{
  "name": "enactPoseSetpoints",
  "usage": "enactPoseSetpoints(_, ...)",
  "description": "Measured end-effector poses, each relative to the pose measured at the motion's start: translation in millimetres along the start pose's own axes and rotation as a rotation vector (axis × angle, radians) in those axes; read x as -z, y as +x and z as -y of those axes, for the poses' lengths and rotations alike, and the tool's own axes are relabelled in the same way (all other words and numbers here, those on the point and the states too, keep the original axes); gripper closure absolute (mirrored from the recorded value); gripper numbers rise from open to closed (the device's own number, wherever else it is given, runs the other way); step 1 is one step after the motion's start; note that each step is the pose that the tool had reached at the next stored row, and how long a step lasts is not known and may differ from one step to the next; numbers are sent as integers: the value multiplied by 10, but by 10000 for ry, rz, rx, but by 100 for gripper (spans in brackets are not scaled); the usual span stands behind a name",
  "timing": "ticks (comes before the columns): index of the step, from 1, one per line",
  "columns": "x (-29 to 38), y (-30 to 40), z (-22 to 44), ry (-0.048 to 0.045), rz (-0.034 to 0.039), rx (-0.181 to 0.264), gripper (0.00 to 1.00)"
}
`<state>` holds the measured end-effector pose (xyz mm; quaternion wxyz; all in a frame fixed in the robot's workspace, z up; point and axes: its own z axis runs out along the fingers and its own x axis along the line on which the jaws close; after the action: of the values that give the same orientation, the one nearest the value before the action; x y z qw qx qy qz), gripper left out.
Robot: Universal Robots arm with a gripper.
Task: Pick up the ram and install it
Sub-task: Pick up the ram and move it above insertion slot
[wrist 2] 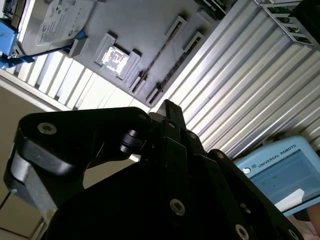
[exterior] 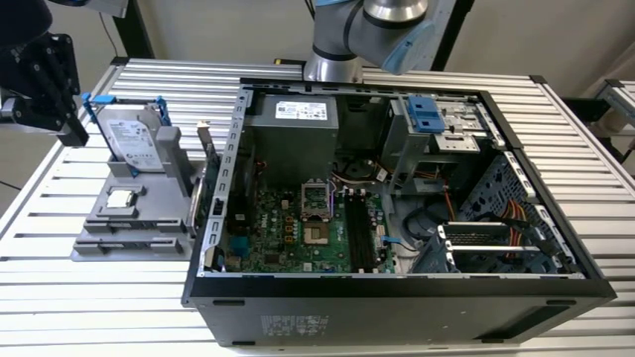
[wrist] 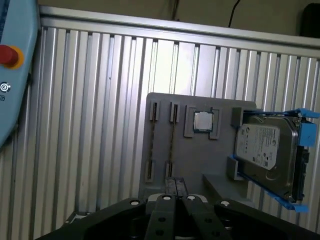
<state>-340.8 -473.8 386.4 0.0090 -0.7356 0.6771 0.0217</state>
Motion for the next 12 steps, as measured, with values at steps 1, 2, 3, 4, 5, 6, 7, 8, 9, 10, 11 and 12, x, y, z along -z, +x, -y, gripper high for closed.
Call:
enactPoseSetpoints(1,0,0,0,0,0,-1,100)
enactPoseSetpoints(2,0,0,0,0,0,-1,100)
enactPoseSetpoints(3,0,0,0,-1,0,-1,100)
enactPoseSetpoints(4,0,0,0,-1,0,-2,100)
enactPoseSetpoints(5,0,0,0,0,0,-2,100)
enactPoseSetpoints(6,0,0,0,-1,0,-3,100)
enactPoseSetpoints(7,0,0,0,0,0,-3,100)
enactPoseSetpoints(8,0,0,0,-1,0,-4,100)
enactPoseSetpoints(9,0,0,0,-1,0,-5,0)
enactPoseSetpoints(10,0,0,0,0,0,-5,0)
enactPoseSetpoints(11,0,0,0,0,0,-6,0)
enactPoseSetpoints(12,0,0,0,-1,0,-6,0)
